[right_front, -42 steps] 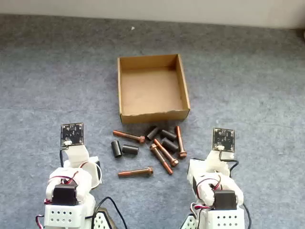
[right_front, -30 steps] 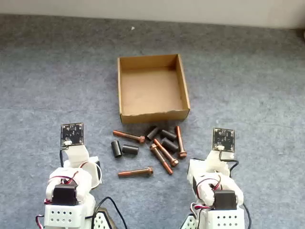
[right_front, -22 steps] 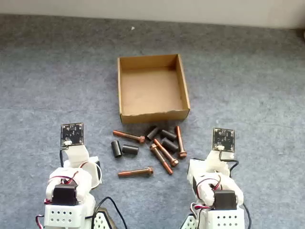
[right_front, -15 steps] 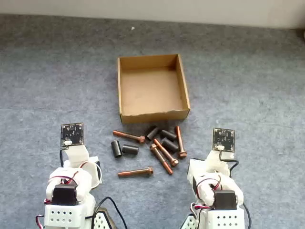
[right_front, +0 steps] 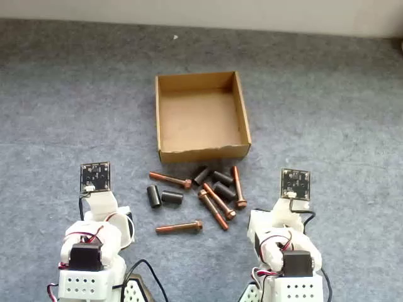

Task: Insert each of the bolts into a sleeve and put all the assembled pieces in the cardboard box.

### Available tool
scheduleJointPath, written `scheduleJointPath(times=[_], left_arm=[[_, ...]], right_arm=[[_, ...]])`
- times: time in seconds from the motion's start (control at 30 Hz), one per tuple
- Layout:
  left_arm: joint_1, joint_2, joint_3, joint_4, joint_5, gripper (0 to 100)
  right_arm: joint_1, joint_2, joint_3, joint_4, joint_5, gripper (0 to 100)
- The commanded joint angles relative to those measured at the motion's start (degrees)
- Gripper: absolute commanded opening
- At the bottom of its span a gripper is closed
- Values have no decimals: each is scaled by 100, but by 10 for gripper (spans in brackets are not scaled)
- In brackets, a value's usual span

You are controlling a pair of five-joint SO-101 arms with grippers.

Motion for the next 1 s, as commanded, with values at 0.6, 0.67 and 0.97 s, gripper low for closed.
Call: scheduleJointPath(times=[0.6,0.67,0.97], left_arm=[[101,-13,110,18,-44,7],[224,-13,110,18,-44,7],[593,-13,110,18,-35,8]], right_arm=[[48,4,866,4,-26,5],[48,4,866,4,-18,5],[48,4,866,4,-44,5]])
